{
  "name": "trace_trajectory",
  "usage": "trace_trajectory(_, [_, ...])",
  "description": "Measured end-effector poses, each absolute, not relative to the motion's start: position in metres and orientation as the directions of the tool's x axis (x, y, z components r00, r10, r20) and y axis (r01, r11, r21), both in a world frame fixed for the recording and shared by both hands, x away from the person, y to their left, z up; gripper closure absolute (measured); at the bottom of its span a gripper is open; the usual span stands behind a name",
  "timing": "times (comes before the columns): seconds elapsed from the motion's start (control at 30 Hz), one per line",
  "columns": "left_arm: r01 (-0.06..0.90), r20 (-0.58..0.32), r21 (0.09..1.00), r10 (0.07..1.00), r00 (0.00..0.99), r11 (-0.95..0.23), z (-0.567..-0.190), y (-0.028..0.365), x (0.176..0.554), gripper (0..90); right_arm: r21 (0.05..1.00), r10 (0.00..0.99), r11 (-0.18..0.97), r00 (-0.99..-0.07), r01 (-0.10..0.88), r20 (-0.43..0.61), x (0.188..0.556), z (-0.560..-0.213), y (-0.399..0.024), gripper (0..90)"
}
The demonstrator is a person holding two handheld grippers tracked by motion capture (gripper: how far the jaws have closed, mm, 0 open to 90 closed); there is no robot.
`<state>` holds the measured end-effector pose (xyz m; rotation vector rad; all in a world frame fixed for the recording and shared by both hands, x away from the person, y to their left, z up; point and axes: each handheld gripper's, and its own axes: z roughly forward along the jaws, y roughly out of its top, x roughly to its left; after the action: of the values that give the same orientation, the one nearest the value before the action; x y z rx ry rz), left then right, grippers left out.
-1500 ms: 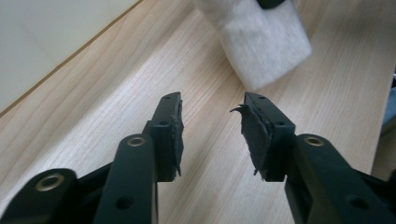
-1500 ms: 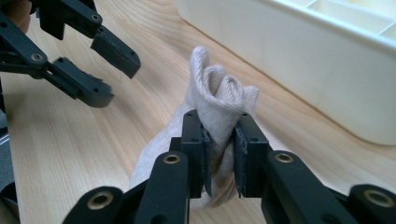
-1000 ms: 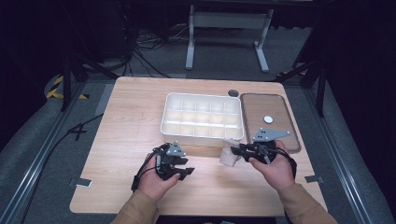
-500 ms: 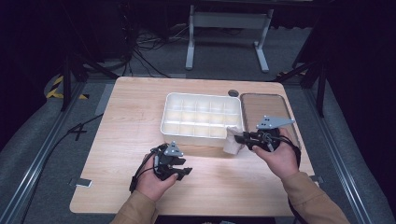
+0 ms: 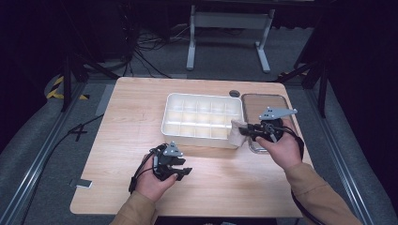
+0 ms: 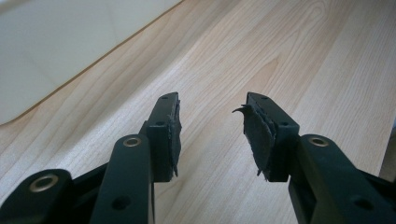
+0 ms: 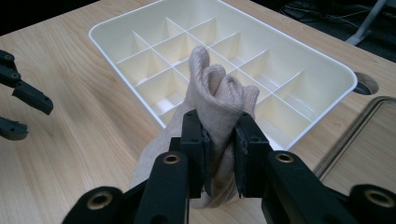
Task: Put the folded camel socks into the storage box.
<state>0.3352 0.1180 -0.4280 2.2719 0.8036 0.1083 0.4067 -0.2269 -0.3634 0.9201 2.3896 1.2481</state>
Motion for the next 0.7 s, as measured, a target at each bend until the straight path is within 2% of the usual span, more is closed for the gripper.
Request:
trace_trajectory(0.27, [0.517,-0.148,0.654,0.578,0.803,-0.551,-0.428,0.118,0.335,56.8,0.816,0.673,0.390,-0.737,0.426,0.062,0.420,-0.361,-0.235,76.4])
trace_trajectory(0.7, [0.516,-0.134,0.657,0.589,0.797,-0.550,-0.427,0.126,0.332,56.9,0.802,0.687,0.411,-0.726,0.433,0.040,0.442,-0.363,-0.232,76.3])
